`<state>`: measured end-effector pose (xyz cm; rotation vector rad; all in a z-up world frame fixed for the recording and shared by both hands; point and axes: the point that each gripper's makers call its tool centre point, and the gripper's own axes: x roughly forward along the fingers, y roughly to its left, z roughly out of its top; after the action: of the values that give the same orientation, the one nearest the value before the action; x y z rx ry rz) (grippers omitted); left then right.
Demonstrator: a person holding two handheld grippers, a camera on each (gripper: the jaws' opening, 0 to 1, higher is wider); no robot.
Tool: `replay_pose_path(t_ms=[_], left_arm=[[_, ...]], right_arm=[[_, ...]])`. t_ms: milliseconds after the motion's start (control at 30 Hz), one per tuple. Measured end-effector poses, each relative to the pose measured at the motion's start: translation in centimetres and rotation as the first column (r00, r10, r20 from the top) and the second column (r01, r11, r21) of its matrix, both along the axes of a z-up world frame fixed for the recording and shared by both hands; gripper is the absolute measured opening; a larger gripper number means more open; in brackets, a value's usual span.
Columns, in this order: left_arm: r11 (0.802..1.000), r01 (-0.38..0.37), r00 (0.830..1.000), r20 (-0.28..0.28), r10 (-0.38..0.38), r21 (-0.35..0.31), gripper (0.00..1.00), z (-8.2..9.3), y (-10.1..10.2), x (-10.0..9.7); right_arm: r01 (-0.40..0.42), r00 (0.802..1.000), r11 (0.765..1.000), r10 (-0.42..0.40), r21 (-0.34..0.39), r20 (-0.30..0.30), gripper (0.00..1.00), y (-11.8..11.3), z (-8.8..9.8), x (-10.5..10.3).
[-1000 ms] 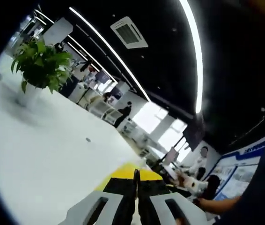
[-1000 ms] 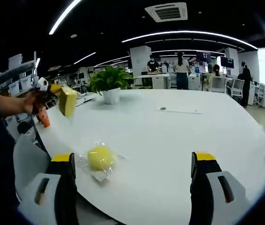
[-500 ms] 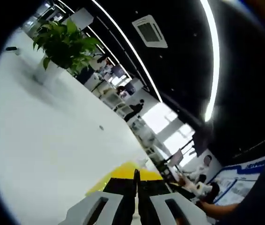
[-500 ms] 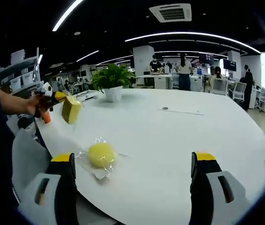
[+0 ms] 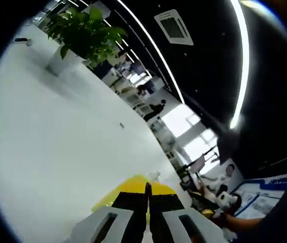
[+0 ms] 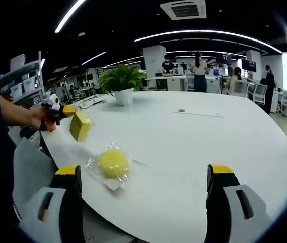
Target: Compare the silicone blocks by pressing each to a similar depth, holding the contact briefly, and releasing to observe deformation and rebound differences across the visible hardness samples.
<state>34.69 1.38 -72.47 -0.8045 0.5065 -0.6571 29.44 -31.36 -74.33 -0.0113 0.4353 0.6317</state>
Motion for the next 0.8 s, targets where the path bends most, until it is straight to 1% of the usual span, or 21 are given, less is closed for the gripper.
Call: replay_pose_path(t_ms=[67, 100, 133, 167, 200, 233, 367, 400, 433, 500, 567, 600, 633, 667, 733, 767, 800], left_arm=[[1.0, -0.017, 1.0, 0.001, 0.017, 0.015, 0.0, -0.7, 0.6, 0.3], [0.999, -0.019, 1.0, 0.006, 0.019, 0.038, 0.0, -1.0, 0.7, 0.4], [0.996, -0.02, 1.0, 0.022, 0.018, 0.09, 0.0, -1.6, 1.0, 0.5], [0.992, -0.014, 1.0, 0.025, 0.011, 0.128, 0.0, -2.3, 1.2, 0.6], [0.992, -0.026, 0.999, 0.044, 0.021, 0.121, 0.0, -2.1, 1.3, 0.9], [0.99, -0.034, 0.999, 0.031, 0.03, 0.134, 0.0, -2.5, 1.6, 1.1], [0.98, -0.033, 0.999, 0.047, 0.025, 0.196, 0.0, -3.2, 1.9, 1.8], [0.979, -0.03, 0.999, 0.046, 0.021, 0.202, 0.0, -3.3, 1.9, 1.9], [0.967, -0.029, 0.998, 0.062, 0.013, 0.252, 0.0, -3.9, 2.2, 2.2], [0.938, -0.045, 0.997, 0.074, 0.021, 0.345, 0.0, -4.8, 2.9, 2.7], [0.935, -0.041, 0.997, 0.079, 0.015, 0.351, 0.0, -5.0, 2.9, 3.2], [0.916, -0.038, 0.995, 0.1, -0.003, 0.398, 0.0, -5.4, 3.1, 3.4], [0.914, -0.028, 0.996, 0.09, -0.01, 0.404, 0.0, -5.6, 2.9, 3.3], [0.907, -0.02, 0.997, 0.076, -0.013, 0.421, 0.0, -6.2, 3.0, 3.3], [0.878, -0.019, 0.995, 0.091, -0.028, 0.478, 0.0, -6.8, 3.4, 3.5], [0.88, -0.021, 0.996, 0.084, -0.022, 0.475, 0.0, -7.1, 3.4, 3.5], [0.871, -0.023, 0.996, 0.088, -0.024, 0.49, 0.0, -7.3, 3.4, 3.5]], right_arm=[[0.006, 1.0, 1.0, -0.006, 0.001, -0.006, 0.96, 0.0, -0.2, -0.2], [0.012, 1.0, 1.0, -0.011, 0.004, -0.012, 0.96, 0.0, -0.3, -0.2], [0.014, 1.0, 1.0, -0.014, 0.004, -0.017, 0.96, 0.0, -0.3, -0.3], [0.015, 1.0, 1.0, -0.015, 0.005, -0.022, 0.96, 0.1, -0.3, -0.4], [0.015, 1.0, 1.0, -0.015, 0.006, -0.018, 0.96, 0.1, -0.2, -0.4], [0.015, 1.0, 1.0, -0.015, 0.006, -0.012, 0.96, 0.2, -0.1, -0.4], [0.023, 1.0, 1.0, -0.023, 0.009, -0.014, 0.96, -0.1, -0.1, -0.4], [0.024, 1.0, 1.0, -0.024, 0.011, -0.013, 0.96, -0.1, 0.0, -0.4], [0.026, 1.0, 1.0, -0.026, 0.014, -0.012, 0.96, -0.1, 0.1, -0.5], [0.03, 0.999, 0.999, -0.03, 0.035, -0.012, 0.96, -0.1, 0.4, -0.5], [0.032, 0.999, 0.998, -0.031, 0.046, -0.009, 0.96, 0.0, 0.7, -0.6], [0.032, 0.999, 0.999, -0.032, 0.038, -0.002, 0.96, 0.0, 0.8, -0.6], [0.03, 1.0, 0.999, -0.03, 0.034, -0.002, 0.96, 0.0, 0.7, -0.6], [0.028, 1.0, 0.999, -0.028, 0.033, -0.006, 0.96, 0.0, 0.6, -0.7], [0.027, 1.0, 0.999, -0.026, 0.03, -0.01, 0.96, -0.1, 0.6, -0.8], [0.027, 1.0, 0.999, -0.026, 0.028, -0.01, 0.96, -0.2, 0.5, -0.9], [0.029, 1.0, 0.999, -0.029, 0.026, -0.011, 0.96, -0.4, 0.5, -0.9]])
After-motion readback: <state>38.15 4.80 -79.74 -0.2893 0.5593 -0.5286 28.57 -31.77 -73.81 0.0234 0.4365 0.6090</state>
